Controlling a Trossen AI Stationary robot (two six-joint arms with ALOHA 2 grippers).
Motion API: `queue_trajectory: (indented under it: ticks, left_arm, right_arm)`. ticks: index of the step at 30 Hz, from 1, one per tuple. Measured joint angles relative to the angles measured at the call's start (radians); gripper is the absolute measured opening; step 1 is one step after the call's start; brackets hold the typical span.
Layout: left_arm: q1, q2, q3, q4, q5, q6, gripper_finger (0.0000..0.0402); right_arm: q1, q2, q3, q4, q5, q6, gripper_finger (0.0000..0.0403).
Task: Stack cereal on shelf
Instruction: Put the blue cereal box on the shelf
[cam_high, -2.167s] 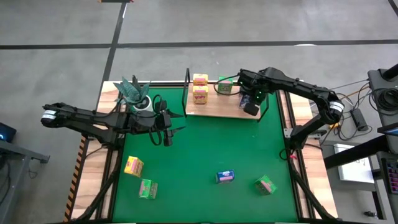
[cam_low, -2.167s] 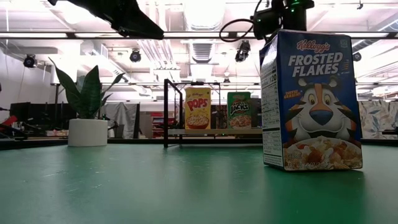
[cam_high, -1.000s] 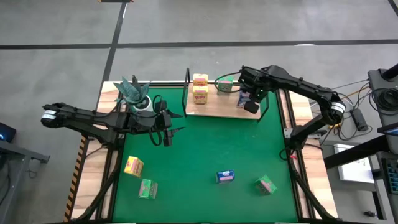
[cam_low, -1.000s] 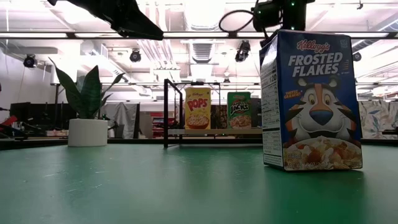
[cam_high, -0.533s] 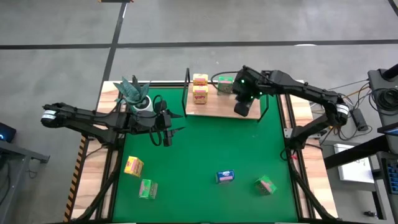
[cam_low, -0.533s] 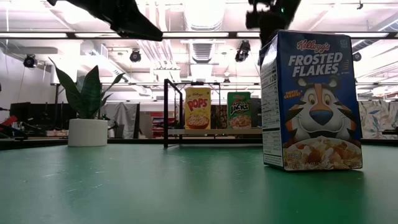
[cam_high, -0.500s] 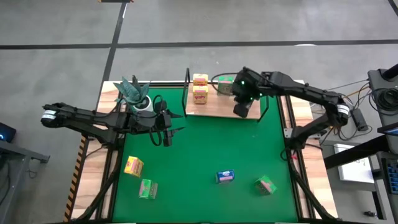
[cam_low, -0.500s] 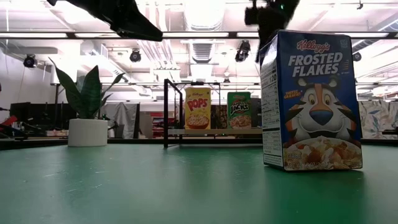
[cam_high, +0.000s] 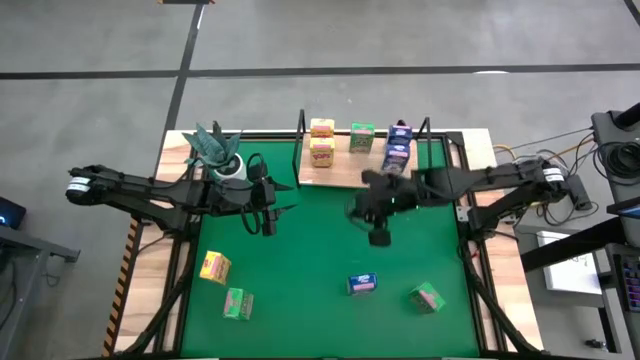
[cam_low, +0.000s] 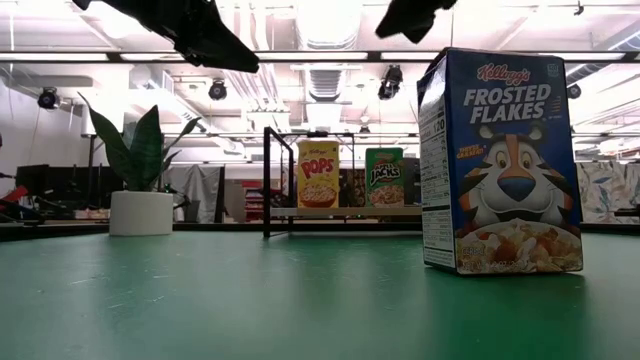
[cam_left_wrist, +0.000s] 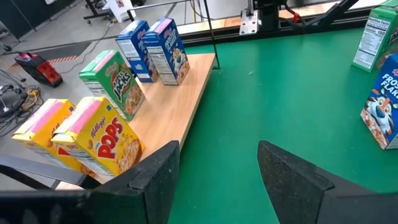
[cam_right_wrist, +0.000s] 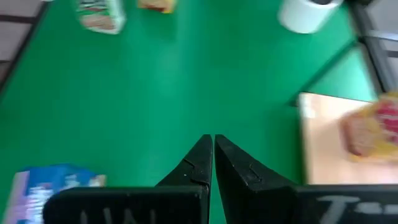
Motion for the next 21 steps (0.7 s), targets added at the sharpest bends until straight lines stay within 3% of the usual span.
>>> queue_trajectory:
  ticks: [8,21]
  left_arm:
    - [0.0,0.0,0.0,0.001,0.0,-0.008,0.0201]
    - [0.0,0.0,0.012,0.005,0.0,0.009,0.0201]
  right_arm:
    - [0.183,0.041,0.002,-0.01,0.006,0.136,0.0009]
    - [0.332,0.07,0.021,-0.015,0.007,0.232,0.0009]
